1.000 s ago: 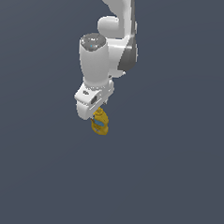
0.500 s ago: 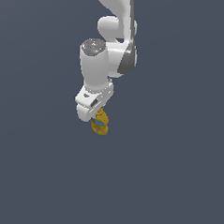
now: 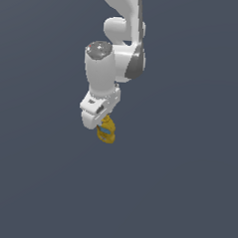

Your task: Pick up the object and move it to a goal position.

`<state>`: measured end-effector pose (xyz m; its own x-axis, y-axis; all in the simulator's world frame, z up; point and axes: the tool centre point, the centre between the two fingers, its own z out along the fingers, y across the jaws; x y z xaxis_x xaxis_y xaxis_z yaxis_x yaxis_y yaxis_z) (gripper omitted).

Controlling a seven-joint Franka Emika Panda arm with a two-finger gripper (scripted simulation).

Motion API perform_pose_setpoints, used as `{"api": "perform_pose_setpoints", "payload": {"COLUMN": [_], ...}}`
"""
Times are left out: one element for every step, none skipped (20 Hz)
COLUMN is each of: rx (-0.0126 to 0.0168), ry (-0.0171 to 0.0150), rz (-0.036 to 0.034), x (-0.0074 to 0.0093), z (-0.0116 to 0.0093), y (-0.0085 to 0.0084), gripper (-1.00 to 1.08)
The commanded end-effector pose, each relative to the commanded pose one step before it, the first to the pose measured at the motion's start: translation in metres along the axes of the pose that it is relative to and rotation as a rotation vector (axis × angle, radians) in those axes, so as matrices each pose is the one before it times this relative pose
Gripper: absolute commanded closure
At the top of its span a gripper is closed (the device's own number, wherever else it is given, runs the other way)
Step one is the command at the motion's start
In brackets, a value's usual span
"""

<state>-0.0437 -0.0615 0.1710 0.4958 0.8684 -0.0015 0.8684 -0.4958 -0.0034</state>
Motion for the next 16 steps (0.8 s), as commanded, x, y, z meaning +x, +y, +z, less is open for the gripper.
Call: {"api": "perform_pose_setpoints", "payload": {"rx": [-0.00402, 0.0, 0.0, 0.0, 0.0, 0.0, 0.0, 0.0, 0.0, 0.0, 0.0, 0.0, 0.0, 0.0, 0.0, 0.0], "ry": [0.00165, 0.0, 0.0, 0.0, 0.0, 0.0, 0.0, 0.0, 0.0, 0.0, 0.0, 0.0, 0.0, 0.0, 0.0, 0.0], "rz": [0.00012, 0.0, 0.0, 0.0, 0.0, 0.0, 0.0, 0.0, 0.0, 0.0, 0.0, 0.0, 0.0, 0.0, 0.0, 0.0], "x": [0.00065, 0.0002, 0.00023, 0.00027, 0.00031, 0.00034, 0.00038, 0.00042, 0.00046, 0.00049, 0.00052, 0.00055, 0.00058, 0.00061, 0.00063, 0.00066], "z": [-0.00596, -0.00266, -0.00314, -0.00362, -0.00411, -0.00459, -0.00506, -0.00554, -0.006, -0.00641, -0.0068, -0.00715, -0.00746, -0.00774, -0.008, -0.00822], "y": [0.00258, 0.00101, 0.00119, 0.00138, 0.00156, 0.00175, 0.00194, 0.00212, 0.0023, 0.00247, 0.00263, 0.00277, 0.0029, 0.00303, 0.00314, 0.00324], "gripper": [1.08, 1.08, 1.08, 1.08, 1.08, 1.08, 1.08, 1.08, 1.08, 1.08, 1.08, 1.08, 1.08, 1.08, 1.08, 1.08]}}
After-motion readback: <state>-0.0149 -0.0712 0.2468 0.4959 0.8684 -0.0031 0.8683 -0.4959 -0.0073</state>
